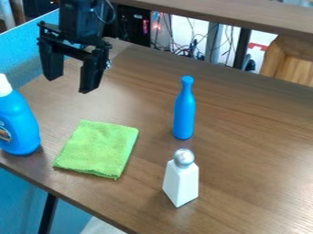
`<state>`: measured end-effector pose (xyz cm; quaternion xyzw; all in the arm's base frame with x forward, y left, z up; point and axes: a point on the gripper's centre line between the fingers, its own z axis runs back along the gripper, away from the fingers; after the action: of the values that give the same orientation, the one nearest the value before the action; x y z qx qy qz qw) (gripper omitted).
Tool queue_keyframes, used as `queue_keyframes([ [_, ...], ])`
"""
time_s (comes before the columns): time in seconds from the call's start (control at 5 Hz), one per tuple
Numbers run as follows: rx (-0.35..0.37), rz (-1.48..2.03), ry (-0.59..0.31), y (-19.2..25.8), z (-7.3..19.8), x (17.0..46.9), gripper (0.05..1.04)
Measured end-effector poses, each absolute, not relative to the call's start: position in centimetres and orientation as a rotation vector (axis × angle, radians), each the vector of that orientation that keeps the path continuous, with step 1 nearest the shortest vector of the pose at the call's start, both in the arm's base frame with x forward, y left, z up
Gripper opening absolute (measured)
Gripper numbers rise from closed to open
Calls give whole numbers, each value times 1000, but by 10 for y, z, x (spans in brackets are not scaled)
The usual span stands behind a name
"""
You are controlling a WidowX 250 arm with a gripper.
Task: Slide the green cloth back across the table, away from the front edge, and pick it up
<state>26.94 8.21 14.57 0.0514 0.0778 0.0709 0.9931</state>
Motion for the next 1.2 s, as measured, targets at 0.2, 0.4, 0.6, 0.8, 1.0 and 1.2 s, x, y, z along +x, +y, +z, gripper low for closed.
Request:
queue_keyframes([
  [0.2,98,138,188,81,137,268,1006],
  [0.4,68,134,287,78,110,263,1006],
  [0.6,40,138,340,74,93,259,1006],
  [0.8,36,156,396,72,73,252,1006],
  [1.0,33,171,438,71,53,249,1006],
  [1.2,11,162,482,67,38,251,1006],
])
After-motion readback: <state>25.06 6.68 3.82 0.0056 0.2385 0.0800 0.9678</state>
